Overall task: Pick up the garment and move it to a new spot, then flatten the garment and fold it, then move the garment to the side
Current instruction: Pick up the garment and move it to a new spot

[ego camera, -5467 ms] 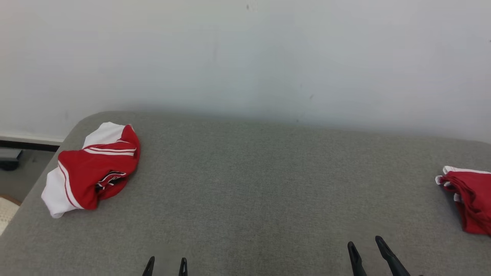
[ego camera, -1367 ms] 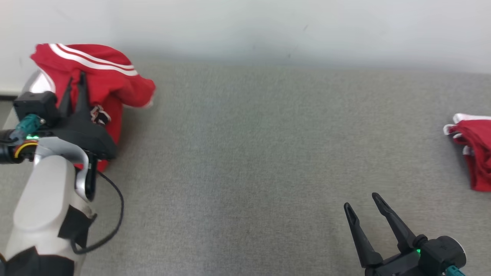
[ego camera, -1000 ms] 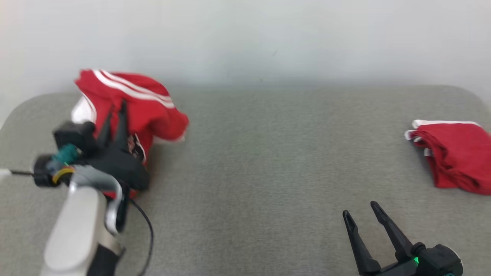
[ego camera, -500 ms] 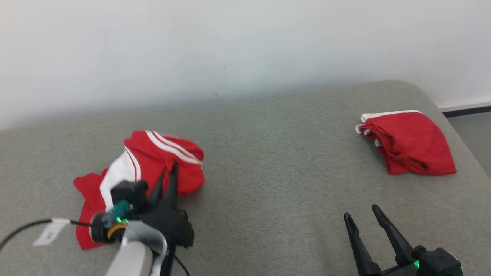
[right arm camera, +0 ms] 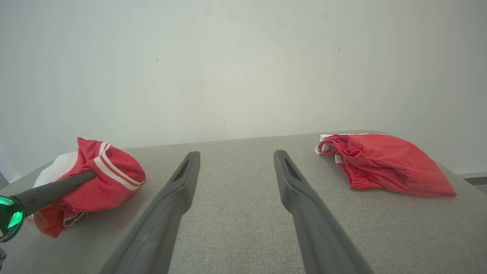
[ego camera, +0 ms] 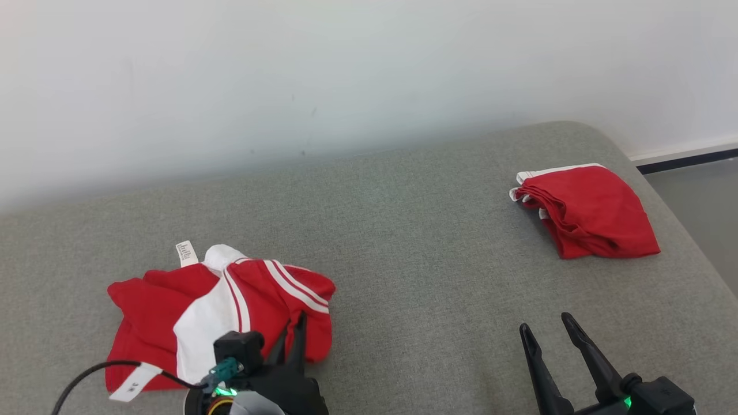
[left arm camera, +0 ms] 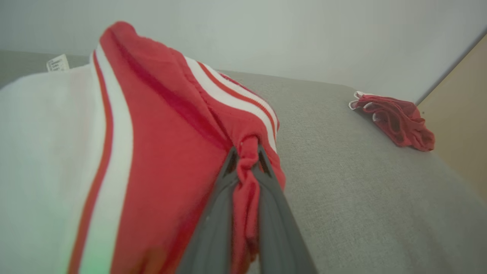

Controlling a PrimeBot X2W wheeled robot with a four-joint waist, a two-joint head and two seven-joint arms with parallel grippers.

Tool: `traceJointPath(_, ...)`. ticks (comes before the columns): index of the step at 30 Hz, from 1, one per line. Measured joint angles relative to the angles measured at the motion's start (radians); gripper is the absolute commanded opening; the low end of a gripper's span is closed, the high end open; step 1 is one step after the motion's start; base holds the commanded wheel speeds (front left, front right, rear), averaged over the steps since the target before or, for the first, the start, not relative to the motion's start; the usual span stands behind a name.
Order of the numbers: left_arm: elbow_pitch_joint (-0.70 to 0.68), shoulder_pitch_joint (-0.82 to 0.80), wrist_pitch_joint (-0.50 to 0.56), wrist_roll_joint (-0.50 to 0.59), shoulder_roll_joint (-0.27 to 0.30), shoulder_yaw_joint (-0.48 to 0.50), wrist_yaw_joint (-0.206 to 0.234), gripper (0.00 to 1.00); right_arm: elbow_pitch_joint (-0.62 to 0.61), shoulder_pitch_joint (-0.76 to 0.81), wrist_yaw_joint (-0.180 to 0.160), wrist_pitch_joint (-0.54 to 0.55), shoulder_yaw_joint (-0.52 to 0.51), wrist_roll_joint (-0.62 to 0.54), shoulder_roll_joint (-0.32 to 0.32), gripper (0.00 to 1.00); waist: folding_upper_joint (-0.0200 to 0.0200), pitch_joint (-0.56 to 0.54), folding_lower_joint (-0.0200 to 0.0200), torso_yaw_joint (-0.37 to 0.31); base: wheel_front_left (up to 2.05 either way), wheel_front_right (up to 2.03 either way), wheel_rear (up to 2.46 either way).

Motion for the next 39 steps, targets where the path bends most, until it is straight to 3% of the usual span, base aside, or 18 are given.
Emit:
traceJointPath(2,0.020,0.001,-0.004,-0.012,0.000,-0.026,0.003,0.00,0.002,0.002,0.000,0.000,0.001,0.000,0.000,1.00,0.0000,-0.004,0.0000,0.001,0.00,0.00,0.00)
traceJointPath(4,0.030,0.001,-0.012,-0.032,0.000,-0.042,0.003,0.43,0.004,0.007,0.000,0.000,0.001,0.000,0.001,1.00,0.0000,-0.007,0.0000,0.004,0.00,0.00,0.00)
traceJointPath(5,0.033,0.001,-0.018,-0.036,-0.001,-0.049,0.005,1.00,0.006,0.008,0.000,0.000,0.000,0.000,0.002,1.00,0.0000,-0.009,0.0000,0.007,0.00,0.00,0.00)
traceJointPath(14,-0.035,0.045,-0.051,0.002,0.012,-0.024,0.044,1.00,0.009,0.027,0.000,0.000,-0.002,0.000,0.007,1.00,0.0000,-0.038,0.0000,0.044,0.00,0.00,0.00)
traceJointPath(22,-0.308,0.218,-0.052,0.159,0.054,0.079,0.081,1.00,0.002,0.041,0.000,0.000,-0.012,-0.001,0.015,1.00,0.0000,-0.064,-0.0001,0.079,0.00,0.00,0.00)
traceJointPath(31,-0.505,0.392,-0.053,0.304,0.058,0.163,0.026,1.00,-0.016,0.082,0.000,0.000,-0.037,0.000,0.019,1.00,0.0000,-0.082,-0.0001,0.107,0.00,0.00,0.00)
traceJointPath(39,-0.545,0.458,-0.053,0.407,0.053,0.191,-0.005,1.00,-0.017,0.099,0.000,0.000,-0.045,0.000,0.021,1.00,0.0001,-0.088,0.0000,0.119,0.00,0.00,0.00)
